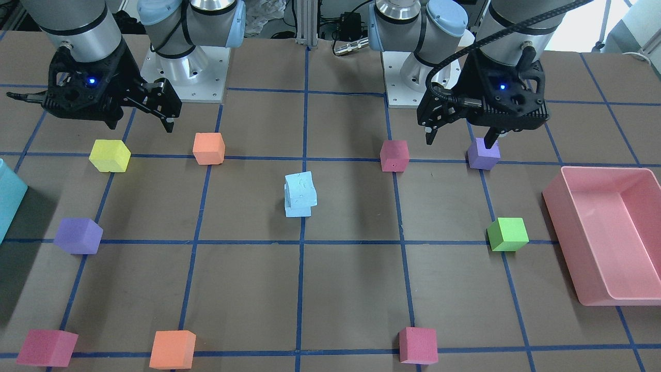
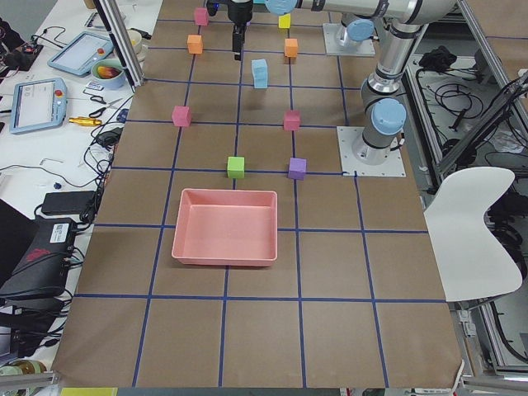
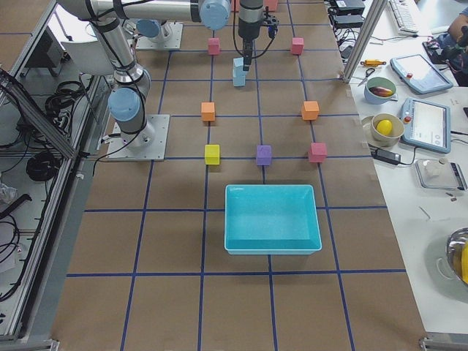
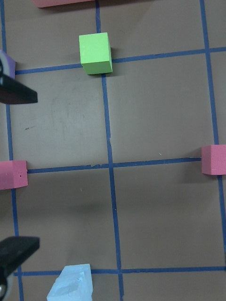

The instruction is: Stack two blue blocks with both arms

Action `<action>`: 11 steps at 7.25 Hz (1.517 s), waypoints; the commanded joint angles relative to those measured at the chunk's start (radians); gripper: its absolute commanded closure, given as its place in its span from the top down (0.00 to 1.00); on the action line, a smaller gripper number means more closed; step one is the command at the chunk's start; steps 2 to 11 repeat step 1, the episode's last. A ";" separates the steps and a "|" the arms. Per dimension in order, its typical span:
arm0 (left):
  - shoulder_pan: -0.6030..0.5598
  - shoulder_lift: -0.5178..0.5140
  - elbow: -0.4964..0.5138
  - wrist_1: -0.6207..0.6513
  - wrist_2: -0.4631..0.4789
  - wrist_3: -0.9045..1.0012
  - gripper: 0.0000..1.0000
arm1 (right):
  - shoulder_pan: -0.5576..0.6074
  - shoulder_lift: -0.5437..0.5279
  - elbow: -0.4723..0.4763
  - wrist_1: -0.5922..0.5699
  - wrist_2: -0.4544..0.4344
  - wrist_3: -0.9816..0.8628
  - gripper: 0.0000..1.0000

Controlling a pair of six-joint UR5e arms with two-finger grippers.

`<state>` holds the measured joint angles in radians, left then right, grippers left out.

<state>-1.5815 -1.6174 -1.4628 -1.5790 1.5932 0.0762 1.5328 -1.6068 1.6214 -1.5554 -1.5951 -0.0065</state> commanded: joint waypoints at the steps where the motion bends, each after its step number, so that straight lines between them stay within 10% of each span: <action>1: -0.003 0.007 -0.007 0.002 -0.001 0.010 1.00 | 0.000 0.001 0.000 0.000 -0.002 -0.001 1.00; 11: -0.003 0.007 -0.007 0.002 -0.001 0.010 1.00 | 0.000 0.001 0.000 0.000 -0.002 -0.001 1.00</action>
